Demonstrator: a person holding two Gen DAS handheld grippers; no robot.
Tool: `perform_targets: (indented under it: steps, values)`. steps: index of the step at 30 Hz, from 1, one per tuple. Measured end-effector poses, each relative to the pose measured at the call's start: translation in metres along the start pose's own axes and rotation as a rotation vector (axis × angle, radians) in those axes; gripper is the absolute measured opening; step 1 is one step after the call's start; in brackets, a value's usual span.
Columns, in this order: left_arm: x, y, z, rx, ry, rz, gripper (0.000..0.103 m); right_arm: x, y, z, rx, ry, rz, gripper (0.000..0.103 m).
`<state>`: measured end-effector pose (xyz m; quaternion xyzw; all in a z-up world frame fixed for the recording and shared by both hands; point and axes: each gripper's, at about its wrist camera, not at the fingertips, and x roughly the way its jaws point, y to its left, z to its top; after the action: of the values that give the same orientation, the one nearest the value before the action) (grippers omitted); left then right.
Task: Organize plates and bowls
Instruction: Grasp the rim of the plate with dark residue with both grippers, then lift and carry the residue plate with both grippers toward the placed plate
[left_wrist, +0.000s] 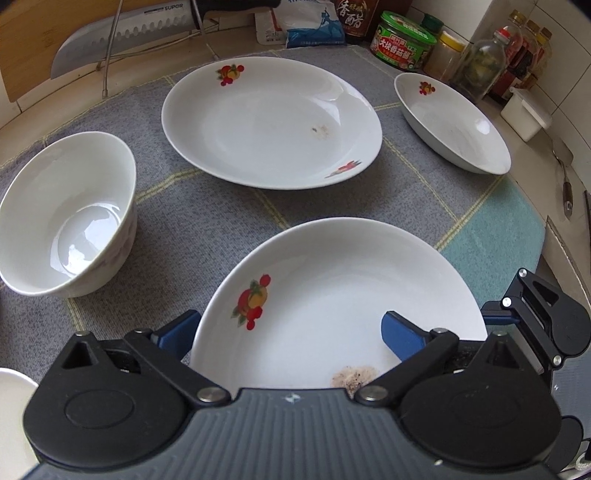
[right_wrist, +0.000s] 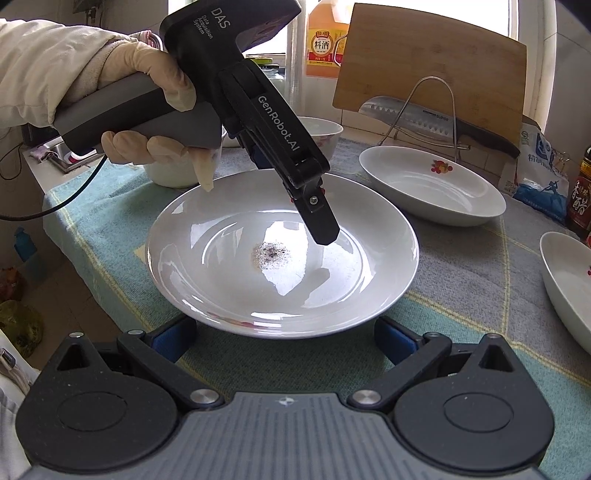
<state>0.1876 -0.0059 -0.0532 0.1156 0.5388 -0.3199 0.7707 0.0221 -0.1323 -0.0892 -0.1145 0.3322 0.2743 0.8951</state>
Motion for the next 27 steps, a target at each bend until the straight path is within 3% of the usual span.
perform_targets:
  steps: [6, 16, 27]
  values:
    - [0.001, -0.002, 0.002, 0.038, 0.035, -0.005, 0.102, 0.000, 0.000, 0.000, 0.002, -0.003, -0.003, 0.103]
    - [-0.003, 0.001, 0.006, 0.091, 0.096, -0.041, 0.088, 0.000, 0.002, -0.001, 0.009, -0.012, -0.016, 0.103]
    - [-0.001, 0.003, 0.013, 0.126, 0.157, -0.061, 0.085, 0.003, 0.005, 0.004, -0.006, -0.012, -0.016, 0.103]
